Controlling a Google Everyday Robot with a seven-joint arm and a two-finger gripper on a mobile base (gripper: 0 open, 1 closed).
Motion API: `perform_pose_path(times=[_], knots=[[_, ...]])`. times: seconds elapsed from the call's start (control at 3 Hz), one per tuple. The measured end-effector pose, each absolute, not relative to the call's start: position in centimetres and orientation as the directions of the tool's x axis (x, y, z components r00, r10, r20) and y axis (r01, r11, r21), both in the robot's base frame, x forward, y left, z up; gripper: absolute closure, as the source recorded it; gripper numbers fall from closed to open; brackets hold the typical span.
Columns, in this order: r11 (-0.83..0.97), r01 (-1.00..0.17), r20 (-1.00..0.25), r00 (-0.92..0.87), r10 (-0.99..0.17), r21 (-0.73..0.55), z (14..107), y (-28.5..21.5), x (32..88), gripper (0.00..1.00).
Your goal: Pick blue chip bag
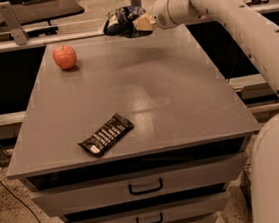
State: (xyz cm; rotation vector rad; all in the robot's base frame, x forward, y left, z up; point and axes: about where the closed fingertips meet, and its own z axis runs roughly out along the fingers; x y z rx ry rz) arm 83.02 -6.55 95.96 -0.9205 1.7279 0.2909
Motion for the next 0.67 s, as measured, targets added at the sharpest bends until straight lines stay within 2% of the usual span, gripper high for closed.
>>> perform_pose_path(times=[0.33, 0.67], knots=[[0.597, -0.774, -0.915, -0.058, -0.4, -0.212, 98.41, -2.86, 80.58, 1.0], [0.587, -0.784, -0.916, -0.06, -0.397, -0.203, 98.41, -2.41, 80.26, 1.0]])
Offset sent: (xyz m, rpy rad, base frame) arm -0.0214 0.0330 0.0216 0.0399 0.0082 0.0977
